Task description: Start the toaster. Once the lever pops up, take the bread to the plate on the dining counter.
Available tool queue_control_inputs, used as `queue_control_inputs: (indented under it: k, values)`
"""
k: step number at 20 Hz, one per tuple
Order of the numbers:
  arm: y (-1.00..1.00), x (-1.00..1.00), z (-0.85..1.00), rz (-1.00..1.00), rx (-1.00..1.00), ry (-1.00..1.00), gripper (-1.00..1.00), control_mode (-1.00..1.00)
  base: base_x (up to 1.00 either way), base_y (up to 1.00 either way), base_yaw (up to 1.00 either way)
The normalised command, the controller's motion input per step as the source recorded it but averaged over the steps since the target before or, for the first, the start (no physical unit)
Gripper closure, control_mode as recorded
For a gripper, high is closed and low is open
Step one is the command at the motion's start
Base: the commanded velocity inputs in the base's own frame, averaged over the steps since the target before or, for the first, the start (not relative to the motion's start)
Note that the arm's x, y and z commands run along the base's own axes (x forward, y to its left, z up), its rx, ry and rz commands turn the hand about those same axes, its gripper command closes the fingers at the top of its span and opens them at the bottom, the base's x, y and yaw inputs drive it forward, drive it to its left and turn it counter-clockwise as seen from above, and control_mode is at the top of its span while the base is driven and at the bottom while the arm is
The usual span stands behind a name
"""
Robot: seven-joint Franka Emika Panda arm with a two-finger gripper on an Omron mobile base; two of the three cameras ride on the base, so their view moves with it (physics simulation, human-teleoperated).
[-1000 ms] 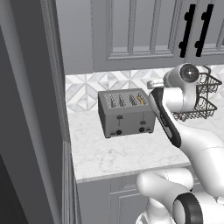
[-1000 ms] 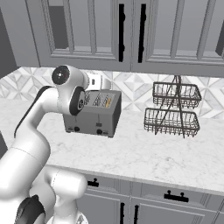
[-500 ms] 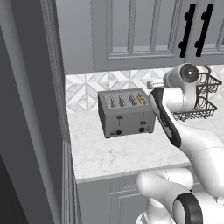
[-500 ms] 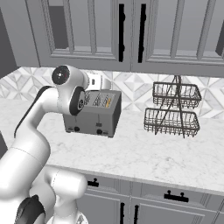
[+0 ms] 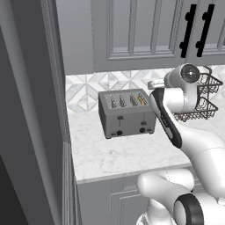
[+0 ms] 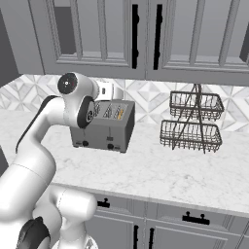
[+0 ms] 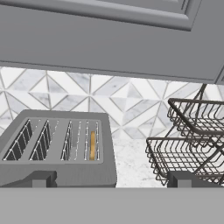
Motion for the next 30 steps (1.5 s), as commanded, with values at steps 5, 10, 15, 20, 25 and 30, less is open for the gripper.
queue_control_inputs:
  k: [5,10,15,20,25,30]
  values:
    - [0.00,0.00,0.00,0.00,0.00,0.00,-1.00,-1.00,0.00,0.00,0.00]
    - [0.00,0.00,0.00,0.00,0.00,0.00,-1.00,-1.00,0.00,0.00,0.00]
    - [0.00,0.00,0.00,0.00,0.00,0.00,-1.00,-1.00,0.00,0.00,0.00]
    - [0.00,0.00,0.00,0.00,0.00,0.00,-1.00,-1.00,0.00,0.00,0.00]
    - [0.00,0.00,0.00,0.00,0.00,0.00,-1.00,-1.00,0.00,0.00,0.00]
    - [0.00,0.00,0.00,0.00,0.00,0.00,-1.00,-1.00,0.00,0.00,0.00]
